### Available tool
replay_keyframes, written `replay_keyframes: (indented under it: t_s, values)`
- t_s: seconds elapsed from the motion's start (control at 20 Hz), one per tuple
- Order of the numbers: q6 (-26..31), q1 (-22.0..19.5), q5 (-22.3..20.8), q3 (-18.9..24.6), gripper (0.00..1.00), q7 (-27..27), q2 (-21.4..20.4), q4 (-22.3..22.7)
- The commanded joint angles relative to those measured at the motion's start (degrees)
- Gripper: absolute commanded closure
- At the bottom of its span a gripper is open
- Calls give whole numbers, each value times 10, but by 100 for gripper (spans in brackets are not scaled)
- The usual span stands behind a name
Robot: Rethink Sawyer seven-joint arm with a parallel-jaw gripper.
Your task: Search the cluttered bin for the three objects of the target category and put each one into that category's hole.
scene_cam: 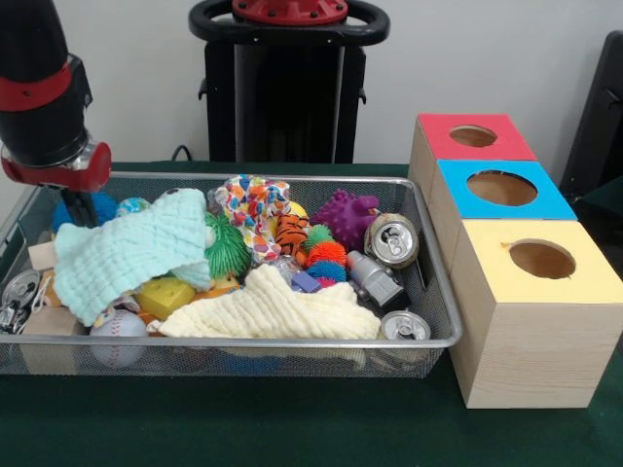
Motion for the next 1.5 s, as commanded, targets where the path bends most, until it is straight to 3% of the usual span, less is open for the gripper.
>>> replay_keyframes:
  t_s: [0.05, 0.3, 0.5, 1.05, 1.3, 1.5]
  values:
    - [48, 34, 10, 26, 100, -42, -29, 51]
    - [43, 76, 0, 26, 100, -30, -10, 34]
    - [34, 116, 6, 23, 100, -2, -24, 43]
    - [-13, 186, 89, -8, 100, 122, -60, 115]
    - [42, 223, 128, -30, 100, 136, -93, 105]
    - [-11, 239, 136, -46, 100, 142, -71, 116]
